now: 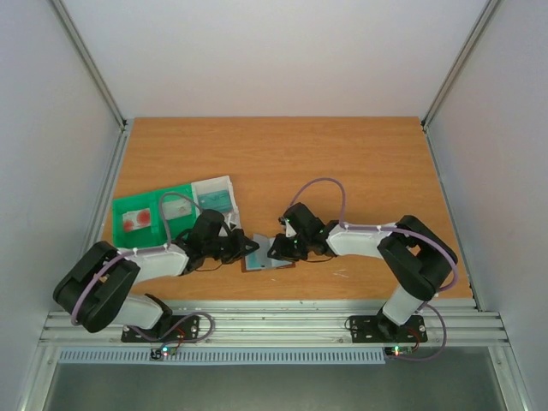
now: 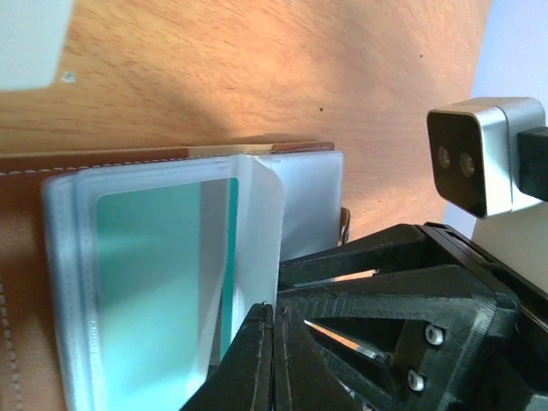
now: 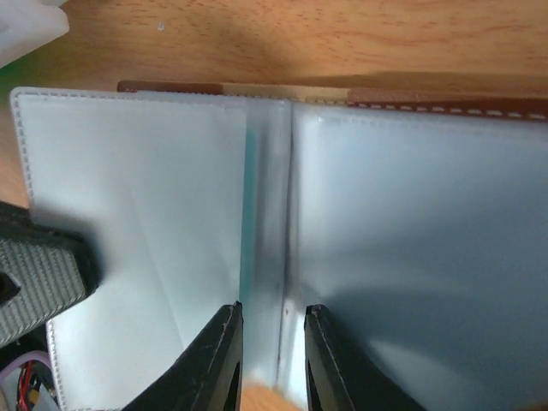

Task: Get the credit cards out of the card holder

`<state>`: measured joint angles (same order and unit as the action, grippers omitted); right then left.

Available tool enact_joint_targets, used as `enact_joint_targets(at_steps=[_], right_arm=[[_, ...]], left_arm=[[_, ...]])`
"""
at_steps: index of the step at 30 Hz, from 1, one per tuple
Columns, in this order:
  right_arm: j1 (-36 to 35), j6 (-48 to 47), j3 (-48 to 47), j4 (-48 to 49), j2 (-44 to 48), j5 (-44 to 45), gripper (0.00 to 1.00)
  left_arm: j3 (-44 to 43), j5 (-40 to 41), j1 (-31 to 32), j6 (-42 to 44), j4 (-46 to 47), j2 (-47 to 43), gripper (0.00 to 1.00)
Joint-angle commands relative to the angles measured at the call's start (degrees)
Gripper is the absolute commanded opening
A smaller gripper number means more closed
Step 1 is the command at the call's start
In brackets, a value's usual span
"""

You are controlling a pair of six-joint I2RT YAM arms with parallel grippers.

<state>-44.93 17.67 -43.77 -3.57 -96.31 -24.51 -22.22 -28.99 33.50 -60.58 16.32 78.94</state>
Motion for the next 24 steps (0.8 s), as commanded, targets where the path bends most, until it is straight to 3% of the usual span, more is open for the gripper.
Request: enact_joint_targets(at_steps=[1, 4, 8, 13, 24], right_arm=[[0.5, -1.0, 1.2, -3.6, 4.3, 2.8, 0.24], [0.8, -1.2, 1.3, -5.0, 6.5, 3.5, 0.28], [1.4, -1.6, 1.5, -7.2, 8.9, 5.3, 0.31], [1.9, -1.6, 1.6, -9.3, 12.3, 6.5, 0.34], [2.0, -1.3, 3.0, -15.0, 23.2, 16.1, 0.39]], left_arm=[[-1.8, -2.1, 0.8, 0.2, 3.1, 1.5, 0.00], [-3.4, -1.4, 2.4, -0.3, 2.4, 1.9, 0.01], [-6.5, -0.6, 4.3, 0.9, 0.4, 3.6, 0.09], [-7.7, -1.3, 5.8, -1.5, 5.8, 6.8, 0.13], [-9.8, -2.1, 7.4, -1.3, 6.3, 9.3, 0.22]])
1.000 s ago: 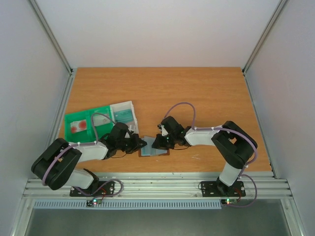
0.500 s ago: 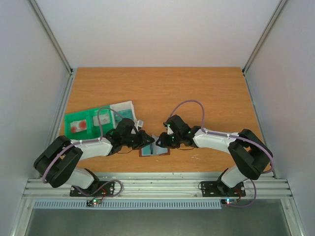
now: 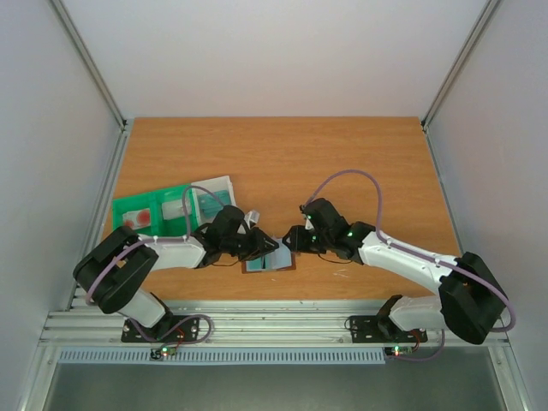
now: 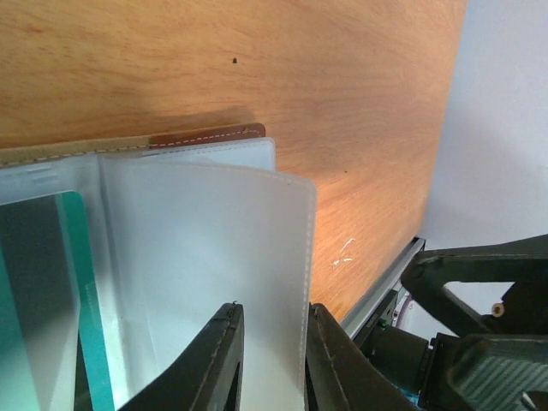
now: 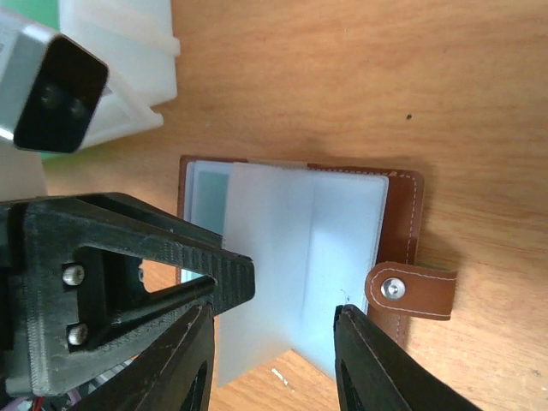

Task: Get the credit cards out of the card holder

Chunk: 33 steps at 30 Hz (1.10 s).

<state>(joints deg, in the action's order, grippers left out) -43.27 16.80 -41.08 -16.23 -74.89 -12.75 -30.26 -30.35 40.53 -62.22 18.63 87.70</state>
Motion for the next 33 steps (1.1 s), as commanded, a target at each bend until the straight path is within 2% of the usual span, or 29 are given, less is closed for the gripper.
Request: enact_joint_targets(at_steps=[1, 9, 14, 16, 23, 27, 33], right_arm=[[0.3, -0.3, 0.0, -2.6, 1.7, 4.4, 0.39], [0.3, 0.6, 0.3, -2.6, 3.2, 4.7, 0.40], [0.3, 0.0, -0.1, -4.0, 4.7, 5.2, 0.40], [0.3, -0.2, 0.0, -4.4, 5.1, 5.3, 0.40], [0.3, 0.1, 0.0, -2.4, 4.0, 2.4, 0.40], [0.2, 0.8, -0.1, -1.0, 3.4, 0.6, 0.40], [0.1, 0.6, -0.1, -0.2, 3.5, -0.8, 0.39]], left_arm=[[-2.0, -0.8, 0.3, 0.5, 3.9, 0.4, 0.22], [-1.9, -0.6, 0.3, 1.1, 5.7, 1.0, 0.25], [-1.6, -2.8, 0.3, -2.0, 13.4, 4.9, 0.25], [-1.6, -2.8, 0.4, -2.6, 13.4, 4.7, 0.25], [-2.3, 0.4, 0.4, 2.0, 2.5, -2.1, 0.30], [-3.0, 4.0, 0.4, 6.5, -6.4, -6.6, 0.39], [-3.1, 4.6, 0.4, 7.7, -8.8, -7.2, 0.42]])
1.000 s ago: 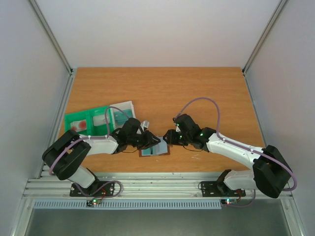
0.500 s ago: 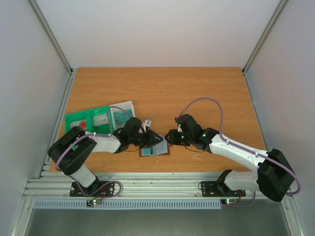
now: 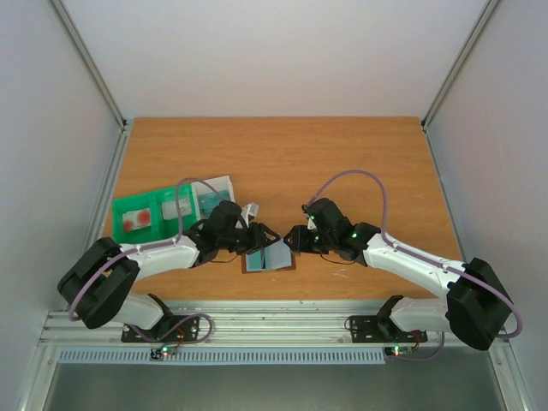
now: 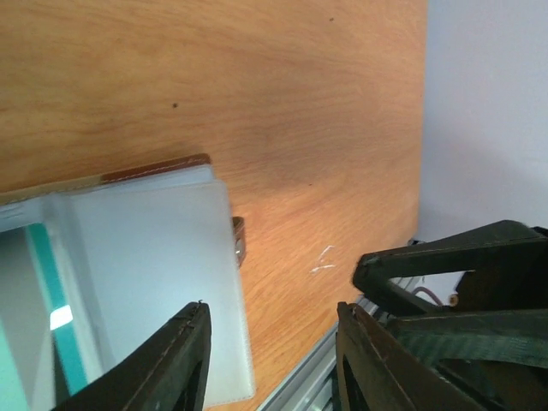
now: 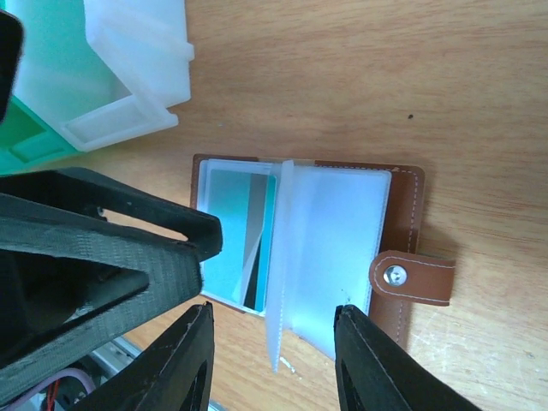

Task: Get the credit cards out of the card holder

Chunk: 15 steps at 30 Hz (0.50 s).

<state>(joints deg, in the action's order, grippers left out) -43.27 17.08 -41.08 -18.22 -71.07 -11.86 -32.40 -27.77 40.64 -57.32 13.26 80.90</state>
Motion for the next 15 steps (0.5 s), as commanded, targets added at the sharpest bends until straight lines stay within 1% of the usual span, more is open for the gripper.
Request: enact_joint_targets(at_steps=[1, 3, 8, 10, 13, 15], right_arm=[[0.1, 0.2, -0.1, 2.1, -0.4, -2.3, 0.39], [-0.1, 0.1, -0.2, 2.8, -1.0, -3.4, 0.37], [-1.0, 0.2, -1.5, 4.4, -3.4, -5.3, 0.28], [-1.6, 0.2, -2.1, 5.3, -4.7, -6.0, 0.26], [-3.2, 0.1, -3.4, 5.8, -7.5, -6.2, 0.25], [-4.4, 0.4, -4.2, 6.0, -9.3, -6.3, 0.24]], left_arm=[[-0.9, 2.5, 0.3, 2.9, -4.2, -0.7, 0.42], [-0.8, 3.9, 0.3, 3.4, -6.9, -1.9, 0.42], [0.3, 10.1, 0.2, 5.4, -16.5, -6.4, 0.28], [0.9, 11.8, 0.2, 6.2, -19.3, -8.1, 0.25], [1.7, 14.0, 0.2, 7.3, -22.9, -10.0, 0.19], [2.1, 14.2, 0.2, 7.5, -24.2, -11.0, 0.13]])
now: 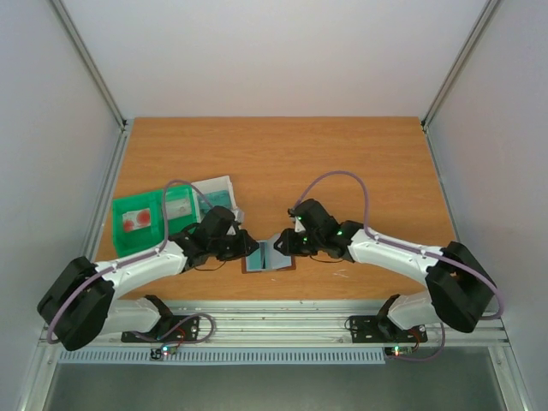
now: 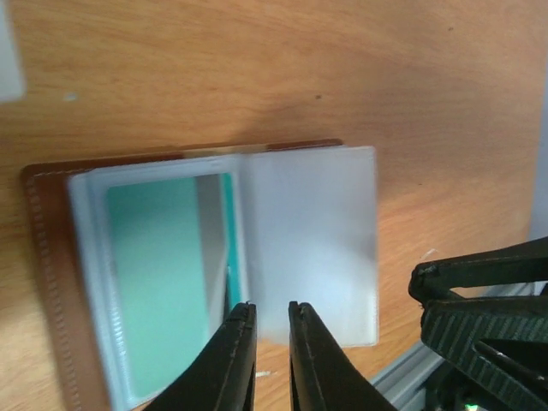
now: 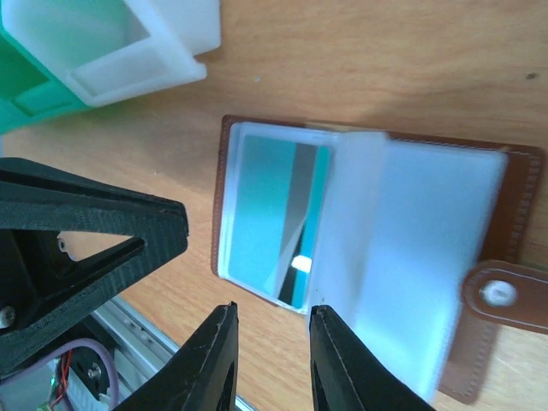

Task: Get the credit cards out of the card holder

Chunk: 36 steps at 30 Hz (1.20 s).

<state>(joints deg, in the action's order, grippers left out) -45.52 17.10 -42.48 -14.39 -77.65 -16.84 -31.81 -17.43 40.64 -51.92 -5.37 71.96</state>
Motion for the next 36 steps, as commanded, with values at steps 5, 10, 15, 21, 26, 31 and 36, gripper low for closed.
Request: enact_joint_targets(at_steps=[5, 10, 15, 21, 26, 31, 36], right_arm=[[-3.8, 0.5, -4.2, 3.0, -6.2, -0.9, 0.23], [-3.8, -0.3, -5.4, 4.3, -13.3, -2.7, 0.23], [-3.7, -0.9, -6.0, 3.7, -17.3, -3.4, 0.22], [-3.6, -1.8, -5.2, 1.4, -17.5, 0.7, 0.17], [-3.5, -1.4, -5.1, 2.8, -16.7, -1.1, 0.16], [-3.5, 0.0, -5.2, 5.5, -17.8, -3.6, 0.16], [-3.4, 1.0, -4.7, 7.2, -19.8, -5.4, 0.15]], left_arm=[[3.5, 3.5, 0.1, 1.2, -6.1, -4.0, 0.02], [5.7, 1.1, -0.1, -0.1, -1.0, -3.5, 0.00], [5.9, -1.9, -0.8, -0.4, 1.9, -0.2, 0.00], [6.6, -1.4, -1.0, -0.6, 2.4, 0.0, 0.00], [6.6, -1.3, -1.1, 0.5, 1.2, -0.1, 0.00], [6.9, -1.5, -1.1, 0.6, 1.4, 0.5, 0.00], [7.0, -1.1, -1.1, 1.2, 0.7, 1.0, 0.00]])
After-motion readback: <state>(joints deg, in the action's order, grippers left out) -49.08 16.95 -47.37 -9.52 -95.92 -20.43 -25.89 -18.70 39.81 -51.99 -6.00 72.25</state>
